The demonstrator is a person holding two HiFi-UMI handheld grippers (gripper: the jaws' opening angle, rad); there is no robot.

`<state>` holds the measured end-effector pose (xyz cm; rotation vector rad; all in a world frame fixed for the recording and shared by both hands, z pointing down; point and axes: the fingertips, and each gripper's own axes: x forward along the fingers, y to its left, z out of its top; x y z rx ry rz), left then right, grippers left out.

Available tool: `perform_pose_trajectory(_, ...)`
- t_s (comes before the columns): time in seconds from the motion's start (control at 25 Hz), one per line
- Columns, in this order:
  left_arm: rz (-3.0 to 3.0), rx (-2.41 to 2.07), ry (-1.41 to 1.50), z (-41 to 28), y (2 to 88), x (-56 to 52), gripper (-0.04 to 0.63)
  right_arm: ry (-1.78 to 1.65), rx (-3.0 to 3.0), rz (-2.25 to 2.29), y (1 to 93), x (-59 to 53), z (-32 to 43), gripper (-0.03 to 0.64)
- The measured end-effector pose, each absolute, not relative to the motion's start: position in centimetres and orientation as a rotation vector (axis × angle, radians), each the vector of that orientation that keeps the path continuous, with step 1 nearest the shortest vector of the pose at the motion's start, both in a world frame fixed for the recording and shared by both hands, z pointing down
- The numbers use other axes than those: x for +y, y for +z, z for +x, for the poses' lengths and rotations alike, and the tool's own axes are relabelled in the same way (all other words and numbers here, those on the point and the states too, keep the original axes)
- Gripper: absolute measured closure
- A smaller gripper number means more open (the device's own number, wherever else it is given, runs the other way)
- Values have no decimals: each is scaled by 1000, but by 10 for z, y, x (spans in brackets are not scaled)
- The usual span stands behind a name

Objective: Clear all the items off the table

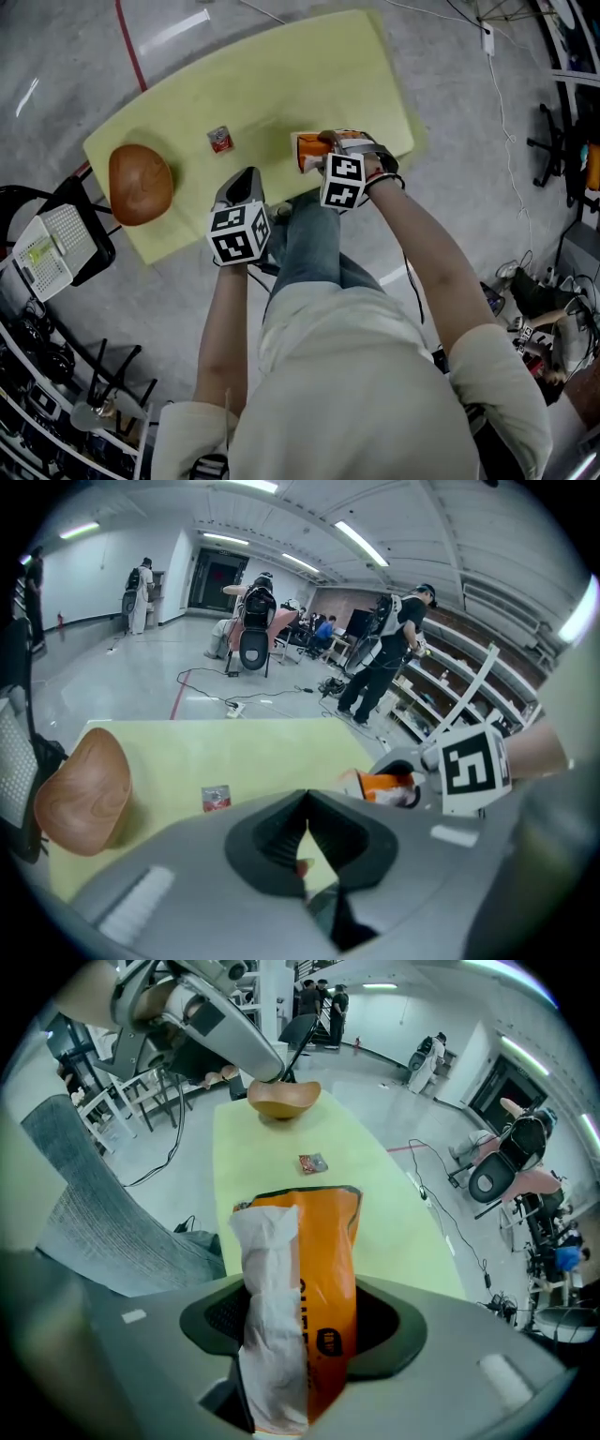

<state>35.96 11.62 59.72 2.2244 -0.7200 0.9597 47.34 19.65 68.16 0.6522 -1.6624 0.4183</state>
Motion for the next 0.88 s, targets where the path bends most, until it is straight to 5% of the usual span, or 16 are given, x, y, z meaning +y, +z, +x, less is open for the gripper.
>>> perform_pose_trajectory(0.88, 2334, -650, 974, 301, 532, 147, 586, 432, -1624, 847, 595, 229, 418, 341)
